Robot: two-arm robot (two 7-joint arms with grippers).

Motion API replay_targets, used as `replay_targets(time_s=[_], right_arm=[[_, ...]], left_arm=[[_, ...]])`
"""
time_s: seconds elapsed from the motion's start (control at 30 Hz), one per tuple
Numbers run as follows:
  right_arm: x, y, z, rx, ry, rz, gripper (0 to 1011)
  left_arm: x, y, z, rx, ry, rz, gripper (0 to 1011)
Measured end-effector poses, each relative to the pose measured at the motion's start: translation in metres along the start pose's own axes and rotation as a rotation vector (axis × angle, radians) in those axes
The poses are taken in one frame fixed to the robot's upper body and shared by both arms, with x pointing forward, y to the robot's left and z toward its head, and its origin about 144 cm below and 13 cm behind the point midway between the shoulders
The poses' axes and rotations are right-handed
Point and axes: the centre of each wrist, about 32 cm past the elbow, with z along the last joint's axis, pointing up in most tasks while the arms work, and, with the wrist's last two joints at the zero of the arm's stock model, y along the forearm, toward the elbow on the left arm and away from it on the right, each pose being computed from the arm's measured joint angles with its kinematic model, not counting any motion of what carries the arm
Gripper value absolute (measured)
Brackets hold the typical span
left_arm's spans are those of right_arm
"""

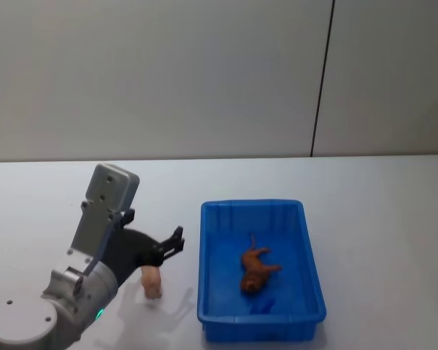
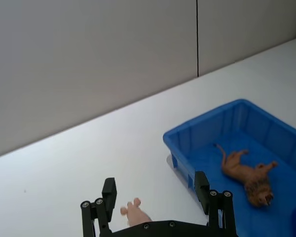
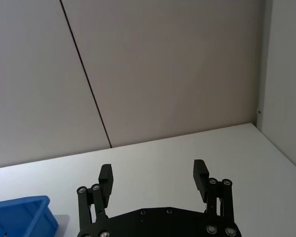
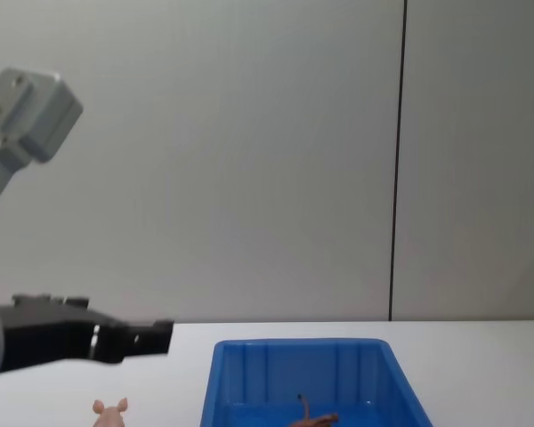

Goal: Pick up the two dolls from the table and place them into the box.

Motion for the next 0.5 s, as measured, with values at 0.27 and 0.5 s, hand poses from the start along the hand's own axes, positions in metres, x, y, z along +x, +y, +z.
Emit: replay_targets(time_s=[0.27,0.5], right_arm=[[0.003,-0.004,-0.001,0.006,0.007,-0.029,1001],[0.004,-0.006,-0.001,0.009,0.011,-0.043,1001]], left_arm=[[0.004,0.001,-0.008,0.125,0.056,0.002,1001],[0.010,-0.009,-0.017,0.217,0.102,-0.013,1001]])
